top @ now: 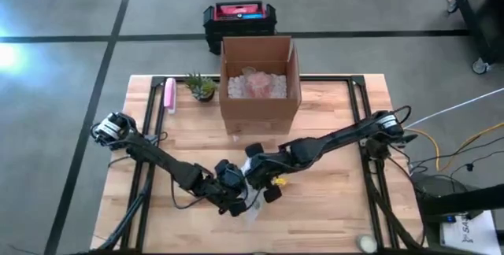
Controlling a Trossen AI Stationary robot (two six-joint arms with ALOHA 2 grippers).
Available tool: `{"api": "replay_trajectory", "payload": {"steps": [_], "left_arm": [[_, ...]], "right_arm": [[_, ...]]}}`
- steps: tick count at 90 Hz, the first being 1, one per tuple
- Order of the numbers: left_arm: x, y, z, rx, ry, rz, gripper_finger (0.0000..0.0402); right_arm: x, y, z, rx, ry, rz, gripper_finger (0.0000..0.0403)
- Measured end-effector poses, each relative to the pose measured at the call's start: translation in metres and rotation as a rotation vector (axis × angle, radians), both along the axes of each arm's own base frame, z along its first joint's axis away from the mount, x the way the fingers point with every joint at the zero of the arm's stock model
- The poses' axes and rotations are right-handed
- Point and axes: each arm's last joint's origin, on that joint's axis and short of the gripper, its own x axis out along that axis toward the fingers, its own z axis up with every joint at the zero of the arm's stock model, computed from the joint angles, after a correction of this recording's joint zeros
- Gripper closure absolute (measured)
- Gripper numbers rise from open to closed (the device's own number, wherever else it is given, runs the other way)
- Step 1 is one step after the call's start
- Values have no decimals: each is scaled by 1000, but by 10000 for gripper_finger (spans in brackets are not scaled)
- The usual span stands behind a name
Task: Wrap mug
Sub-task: Wrap the black mug with the bubble wrap
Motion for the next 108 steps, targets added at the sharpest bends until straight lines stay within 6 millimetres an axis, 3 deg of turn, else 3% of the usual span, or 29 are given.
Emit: {"api": "replay_trajectory", "payload": {"steps": [12,29,49,63,89,108], "left_arm": [[-1,0,0,8,3,-23,402],[-5,-1,4,7,12,-37,402],[-13,2,26,-33,-38,-21,402],[-15,4,28,2,-42,-14,402],[0,8,5,35,-37,22,402],[1,8,5,29,-42,15,402]], "right_arm": [[9,-5,-32,-6,83,-29,403],[15,1,-56,-7,128,-14,403],[13,3,-62,-8,158,-10,403],[14,3,-62,-4,154,-10,403],[15,4,-61,4,138,-8,402],[15,4,-61,1,132,3,401]]}}
